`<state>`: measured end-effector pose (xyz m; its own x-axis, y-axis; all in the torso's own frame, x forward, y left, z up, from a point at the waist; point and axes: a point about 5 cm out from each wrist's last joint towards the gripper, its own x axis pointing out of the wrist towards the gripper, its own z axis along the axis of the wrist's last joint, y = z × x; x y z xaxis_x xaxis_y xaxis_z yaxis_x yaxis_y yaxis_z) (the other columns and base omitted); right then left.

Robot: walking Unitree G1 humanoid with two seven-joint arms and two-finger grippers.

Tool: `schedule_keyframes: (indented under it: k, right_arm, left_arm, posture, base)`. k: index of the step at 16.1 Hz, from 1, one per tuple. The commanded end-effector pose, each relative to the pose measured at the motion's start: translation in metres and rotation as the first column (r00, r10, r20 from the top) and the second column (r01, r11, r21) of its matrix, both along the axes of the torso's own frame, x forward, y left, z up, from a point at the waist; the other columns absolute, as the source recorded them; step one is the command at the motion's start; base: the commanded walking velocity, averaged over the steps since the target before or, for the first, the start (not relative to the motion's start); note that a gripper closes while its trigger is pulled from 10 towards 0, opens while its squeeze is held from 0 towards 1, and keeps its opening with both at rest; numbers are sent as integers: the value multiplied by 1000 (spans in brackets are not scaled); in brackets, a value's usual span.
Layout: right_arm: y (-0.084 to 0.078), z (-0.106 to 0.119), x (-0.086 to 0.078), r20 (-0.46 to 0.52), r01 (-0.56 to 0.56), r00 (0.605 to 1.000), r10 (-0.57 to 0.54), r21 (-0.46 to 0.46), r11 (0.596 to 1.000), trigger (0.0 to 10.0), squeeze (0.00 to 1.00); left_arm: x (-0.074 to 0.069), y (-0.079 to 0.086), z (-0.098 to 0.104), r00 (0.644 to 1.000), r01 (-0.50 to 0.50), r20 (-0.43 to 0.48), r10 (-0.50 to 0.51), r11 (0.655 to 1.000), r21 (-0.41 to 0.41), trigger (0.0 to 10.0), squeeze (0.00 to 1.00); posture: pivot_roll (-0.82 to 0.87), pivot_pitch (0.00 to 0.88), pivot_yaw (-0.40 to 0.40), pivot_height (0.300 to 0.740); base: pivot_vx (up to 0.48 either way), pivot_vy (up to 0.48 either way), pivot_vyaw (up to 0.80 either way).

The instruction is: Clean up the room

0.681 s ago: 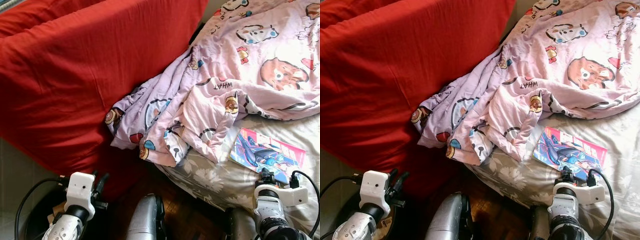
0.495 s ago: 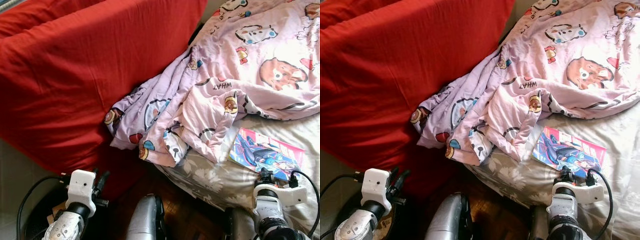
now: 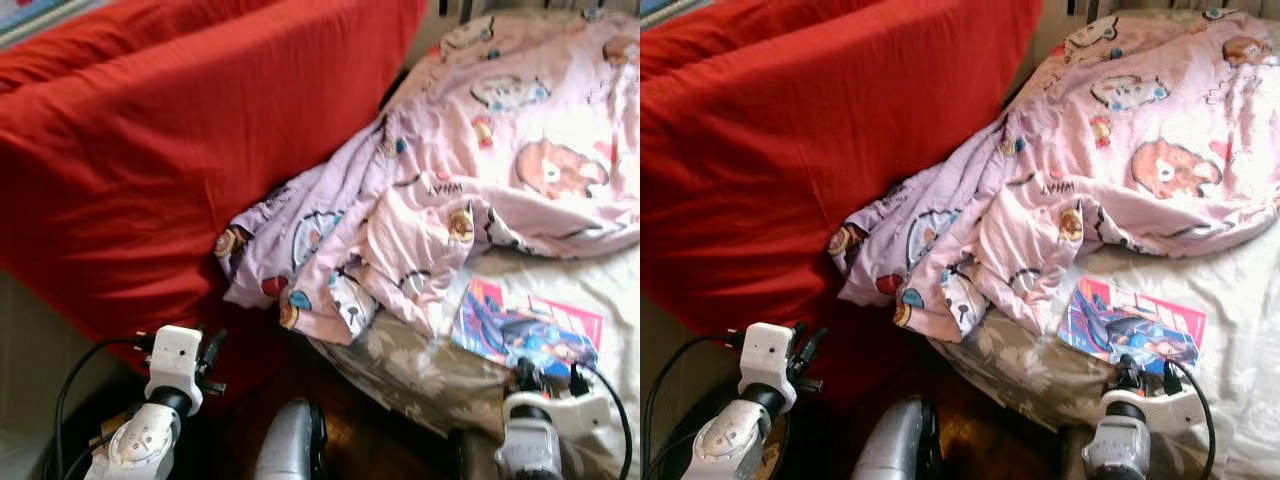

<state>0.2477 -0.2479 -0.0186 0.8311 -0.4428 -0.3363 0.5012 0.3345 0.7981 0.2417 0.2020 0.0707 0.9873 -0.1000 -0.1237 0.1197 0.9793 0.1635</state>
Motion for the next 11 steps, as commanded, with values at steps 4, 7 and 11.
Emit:
schedule_keyframes:
  k: [4,7,11]
  right_arm:
    - [-9,-14,-25,-97,144,985,-141,22,989,0,0]
    - [-14,-16,-30,-139,262,958,-251,71,962,0,0]
    - [-13,-24,-40,-223,344,923,-314,111,932,0,0]
  left_arm:
    - [6,3,-8,1000,-25,0,25,1000,6,10000,0]
    - [9,4,-9,999,-32,11,32,999,8,10000,0]
    - [9,5,-10,999,-39,17,39,999,11,10000,0]
  posture:
    - [146,6,120,601]
    - [141,2,112,601]
    - [142,6,111,601]
  base:
    - [0,0,0]
    - [0,0,0]
    - [0,0,0]
